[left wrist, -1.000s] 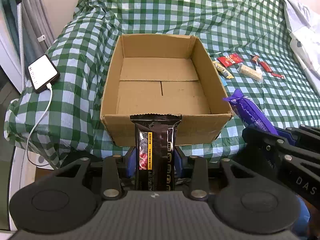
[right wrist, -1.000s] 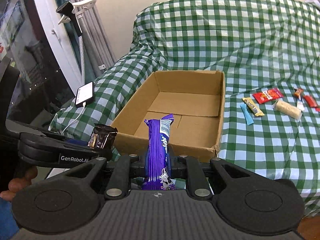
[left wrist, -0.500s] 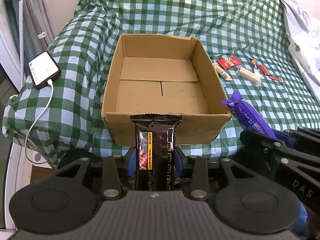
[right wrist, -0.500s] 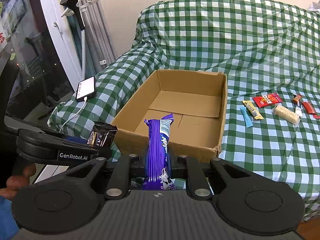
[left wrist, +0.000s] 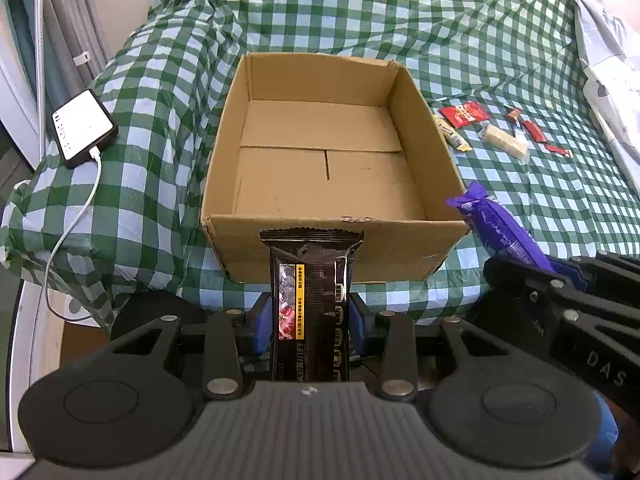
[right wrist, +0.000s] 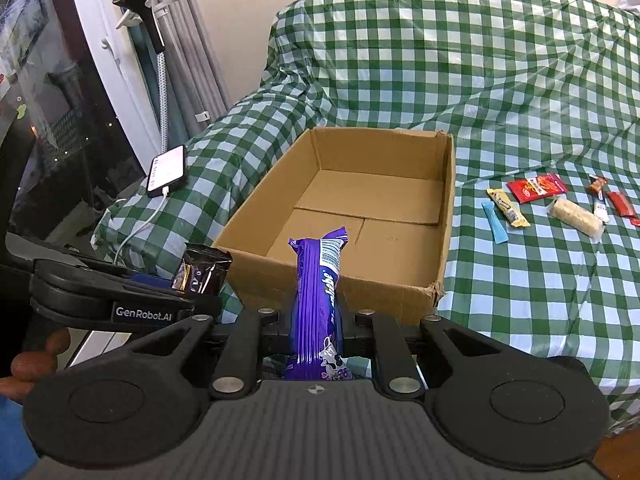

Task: Organize snacks
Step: 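Carry the dark bar with the left tool while the right tool carries the purple bar to the box, then lower both bars into the box and open both tools, then lift both tools back out of the box, then grasp the yellow wafer bar with the left tool while the right tool grasps the white rice-cake bar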

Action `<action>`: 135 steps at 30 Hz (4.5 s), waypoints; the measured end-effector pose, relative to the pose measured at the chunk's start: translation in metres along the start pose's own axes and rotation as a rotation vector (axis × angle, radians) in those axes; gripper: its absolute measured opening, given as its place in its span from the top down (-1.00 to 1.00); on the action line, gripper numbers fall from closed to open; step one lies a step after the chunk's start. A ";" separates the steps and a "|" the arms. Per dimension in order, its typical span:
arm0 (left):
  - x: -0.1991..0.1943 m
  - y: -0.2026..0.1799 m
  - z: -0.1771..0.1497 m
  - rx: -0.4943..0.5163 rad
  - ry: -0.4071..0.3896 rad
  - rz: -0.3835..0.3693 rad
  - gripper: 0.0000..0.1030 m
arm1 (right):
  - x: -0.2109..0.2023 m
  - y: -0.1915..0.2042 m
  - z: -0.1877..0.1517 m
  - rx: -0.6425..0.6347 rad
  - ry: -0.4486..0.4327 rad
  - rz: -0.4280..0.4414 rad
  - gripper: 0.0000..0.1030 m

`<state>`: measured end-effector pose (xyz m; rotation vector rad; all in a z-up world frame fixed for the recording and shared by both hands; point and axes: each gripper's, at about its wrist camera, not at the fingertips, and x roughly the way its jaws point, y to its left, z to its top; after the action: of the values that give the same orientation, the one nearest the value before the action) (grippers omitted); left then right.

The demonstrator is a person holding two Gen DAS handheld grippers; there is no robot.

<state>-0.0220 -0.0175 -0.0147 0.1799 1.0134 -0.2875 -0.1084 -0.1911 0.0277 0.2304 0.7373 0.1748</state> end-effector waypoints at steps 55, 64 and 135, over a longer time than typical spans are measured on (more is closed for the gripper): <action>0.146 0.015 0.141 0.010 0.106 0.154 -0.99 | 0.179 -0.084 0.085 0.154 0.120 -0.158 -0.72; 0.078 0.008 0.073 -0.021 0.121 0.161 -0.99 | 0.105 -0.033 0.047 0.102 0.114 -0.113 -0.79; 0.042 -0.053 0.047 0.085 0.077 0.200 -0.99 | 0.020 -0.055 0.009 0.134 -0.050 -0.100 -0.95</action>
<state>0.0202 -0.0869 -0.0271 0.3691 1.0511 -0.1427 -0.0834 -0.2406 0.0070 0.3238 0.7097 0.0246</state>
